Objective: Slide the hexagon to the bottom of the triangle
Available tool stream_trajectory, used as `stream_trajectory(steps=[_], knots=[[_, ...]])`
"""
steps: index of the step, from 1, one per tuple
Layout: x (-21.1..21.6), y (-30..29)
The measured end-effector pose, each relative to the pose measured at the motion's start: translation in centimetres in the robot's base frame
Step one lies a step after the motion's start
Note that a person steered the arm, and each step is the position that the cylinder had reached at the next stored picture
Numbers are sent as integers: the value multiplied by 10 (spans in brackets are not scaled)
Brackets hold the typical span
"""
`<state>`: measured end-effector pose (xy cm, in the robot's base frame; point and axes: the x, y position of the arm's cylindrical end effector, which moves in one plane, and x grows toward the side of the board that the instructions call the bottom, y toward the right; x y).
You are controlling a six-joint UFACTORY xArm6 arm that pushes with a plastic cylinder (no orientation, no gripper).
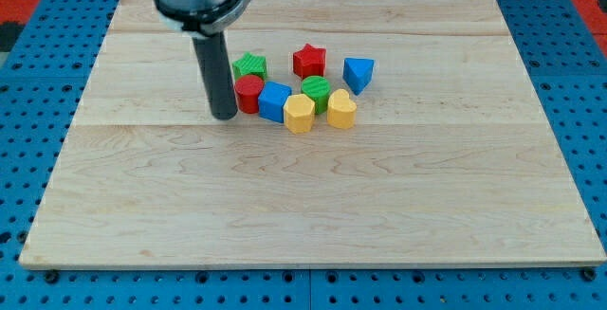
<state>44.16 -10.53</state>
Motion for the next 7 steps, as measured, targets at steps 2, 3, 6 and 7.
stream_trajectory(steps=[2, 3, 6, 7], knots=[[78, 119], [57, 162], [34, 146], [12, 125]])
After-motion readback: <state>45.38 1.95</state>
